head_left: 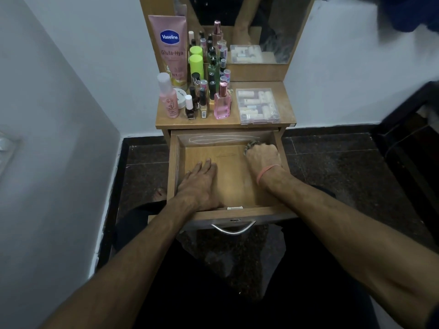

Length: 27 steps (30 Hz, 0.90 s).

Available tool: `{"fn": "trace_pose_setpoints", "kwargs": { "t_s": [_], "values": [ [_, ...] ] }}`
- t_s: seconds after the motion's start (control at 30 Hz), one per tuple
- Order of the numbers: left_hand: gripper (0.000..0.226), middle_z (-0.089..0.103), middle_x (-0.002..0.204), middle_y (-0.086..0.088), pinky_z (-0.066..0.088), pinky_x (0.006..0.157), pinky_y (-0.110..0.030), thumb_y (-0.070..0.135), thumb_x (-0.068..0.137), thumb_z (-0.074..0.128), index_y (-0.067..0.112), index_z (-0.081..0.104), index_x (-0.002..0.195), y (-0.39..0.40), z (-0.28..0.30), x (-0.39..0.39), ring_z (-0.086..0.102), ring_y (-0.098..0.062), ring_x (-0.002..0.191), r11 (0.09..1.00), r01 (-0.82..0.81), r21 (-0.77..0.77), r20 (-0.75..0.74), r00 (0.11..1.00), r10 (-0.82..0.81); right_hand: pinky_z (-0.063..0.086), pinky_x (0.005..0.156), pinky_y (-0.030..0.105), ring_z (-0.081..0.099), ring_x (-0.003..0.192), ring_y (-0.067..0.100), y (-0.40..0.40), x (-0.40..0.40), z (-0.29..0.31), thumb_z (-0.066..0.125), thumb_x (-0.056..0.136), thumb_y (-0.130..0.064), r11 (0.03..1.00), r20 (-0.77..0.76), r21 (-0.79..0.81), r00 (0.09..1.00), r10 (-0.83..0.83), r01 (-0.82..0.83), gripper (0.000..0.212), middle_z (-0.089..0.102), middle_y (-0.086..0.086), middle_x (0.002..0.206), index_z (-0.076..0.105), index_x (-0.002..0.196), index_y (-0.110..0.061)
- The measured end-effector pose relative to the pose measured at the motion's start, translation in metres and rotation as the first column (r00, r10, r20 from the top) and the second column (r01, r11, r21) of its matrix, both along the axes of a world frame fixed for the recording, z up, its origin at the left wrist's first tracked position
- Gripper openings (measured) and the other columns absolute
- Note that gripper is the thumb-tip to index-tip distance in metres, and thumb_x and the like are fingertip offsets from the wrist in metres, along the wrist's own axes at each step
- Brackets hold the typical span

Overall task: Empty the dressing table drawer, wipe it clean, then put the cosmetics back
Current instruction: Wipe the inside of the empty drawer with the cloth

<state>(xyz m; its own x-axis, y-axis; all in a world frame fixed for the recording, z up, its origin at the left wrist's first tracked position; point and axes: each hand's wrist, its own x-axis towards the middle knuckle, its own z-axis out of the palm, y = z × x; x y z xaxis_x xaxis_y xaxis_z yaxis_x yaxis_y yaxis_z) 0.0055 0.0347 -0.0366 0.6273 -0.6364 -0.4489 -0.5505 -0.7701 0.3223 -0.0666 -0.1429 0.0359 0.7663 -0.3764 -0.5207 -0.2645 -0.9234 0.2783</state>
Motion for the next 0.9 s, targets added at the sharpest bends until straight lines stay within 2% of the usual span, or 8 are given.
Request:
{"fn": "trace_pose_setpoints", "kwargs": {
  "t_s": [0.07,0.17,0.3,0.37,0.47,0.53,0.7,0.9],
  "values": [
    [0.137,-0.012,0.185,0.002,0.004,0.138,-0.048,0.054,0.082,0.091,0.021,-0.002,0.177,0.001,-0.001,0.0,-0.009,-0.024,0.17,1.0,0.005,0.001,0.002,1.0,-0.005,0.05,0.061,0.028,0.053,0.071,0.013,0.001,0.012,-0.023,0.062,0.103,-0.004,0.998,0.073,-0.045,0.997,-0.028,0.032,0.045,0.043,-0.003,0.065,0.045,0.064,-0.019],
    [0.138,-0.013,0.184,0.002,0.004,0.138,-0.049,0.055,0.082,0.091,0.021,-0.003,0.177,0.002,-0.003,0.0,-0.009,-0.024,0.17,1.0,0.006,0.007,0.009,1.0,-0.006,0.029,0.042,0.025,0.044,0.054,0.008,0.006,0.014,-0.043,0.068,0.097,-0.01,0.984,-0.07,-0.146,0.993,0.092,-0.102,0.029,0.044,-0.007,0.063,0.063,0.072,-0.025],
    [0.136,-0.011,0.185,0.001,0.006,0.138,-0.049,0.054,0.082,0.091,0.02,-0.001,0.177,-0.001,-0.003,0.0,-0.006,-0.025,0.171,1.0,0.011,0.019,0.028,1.0,-0.012,0.039,0.056,0.02,0.055,0.082,0.01,0.004,0.014,-0.03,0.072,0.099,-0.009,0.96,-0.068,-0.247,0.99,0.123,-0.136,0.004,0.052,0.003,0.095,0.068,0.098,-0.009],
    [0.136,-0.009,0.185,0.001,0.008,0.138,-0.049,0.055,0.082,0.092,0.02,0.001,0.177,-0.003,-0.003,0.0,-0.005,-0.025,0.171,1.0,0.011,0.019,0.032,0.999,-0.012,0.039,0.063,0.018,0.05,0.087,0.015,-0.007,0.02,-0.031,0.081,0.092,-0.015,0.973,-0.034,-0.223,0.998,0.049,-0.056,0.033,0.052,0.008,0.104,0.061,0.108,0.005],
    [0.137,-0.009,0.185,0.0,0.008,0.138,-0.051,0.056,0.081,0.091,0.02,-0.001,0.177,-0.004,-0.003,0.0,-0.006,-0.025,0.171,1.0,0.004,0.012,0.031,1.0,-0.004,0.056,0.078,0.021,0.055,0.105,0.016,-0.017,0.034,-0.043,0.095,0.077,-0.028,0.988,0.025,-0.151,0.999,0.024,-0.019,0.049,0.061,0.009,0.116,0.069,0.118,-0.019],
    [0.138,-0.01,0.185,0.0,0.008,0.138,-0.052,0.056,0.082,0.09,0.02,-0.003,0.176,-0.003,-0.004,0.0,-0.007,-0.025,0.171,1.0,0.007,0.018,0.028,1.0,-0.008,0.059,0.086,0.027,0.059,0.112,0.018,-0.02,0.037,-0.049,0.085,0.089,-0.026,0.98,0.075,-0.175,0.991,0.109,-0.094,0.038,0.065,0.006,0.122,0.072,0.125,-0.019],
    [0.137,-0.013,0.184,0.001,0.008,0.138,-0.052,0.056,0.082,0.09,0.02,-0.003,0.177,-0.003,-0.003,0.0,-0.008,-0.026,0.17,1.0,0.017,0.026,0.029,0.999,-0.018,0.049,0.074,0.035,0.07,0.114,0.026,-0.03,0.046,-0.034,0.05,0.11,-0.018,0.997,0.202,-0.074,0.978,0.049,-0.035,0.029,0.074,0.01,0.123,0.075,0.125,-0.013],
    [0.137,-0.014,0.184,0.001,0.008,0.138,-0.052,0.055,0.083,0.09,0.021,-0.004,0.176,-0.001,-0.003,-0.002,-0.009,-0.026,0.17,0.999,0.027,0.041,0.046,0.999,-0.028,0.059,0.083,0.04,0.065,0.083,0.024,-0.018,0.013,-0.026,0.06,0.106,-0.028,0.996,0.42,0.038,0.903,-0.091,0.083,0.023,0.068,0.005,0.091,0.076,0.106,-0.013]
  ]
}}
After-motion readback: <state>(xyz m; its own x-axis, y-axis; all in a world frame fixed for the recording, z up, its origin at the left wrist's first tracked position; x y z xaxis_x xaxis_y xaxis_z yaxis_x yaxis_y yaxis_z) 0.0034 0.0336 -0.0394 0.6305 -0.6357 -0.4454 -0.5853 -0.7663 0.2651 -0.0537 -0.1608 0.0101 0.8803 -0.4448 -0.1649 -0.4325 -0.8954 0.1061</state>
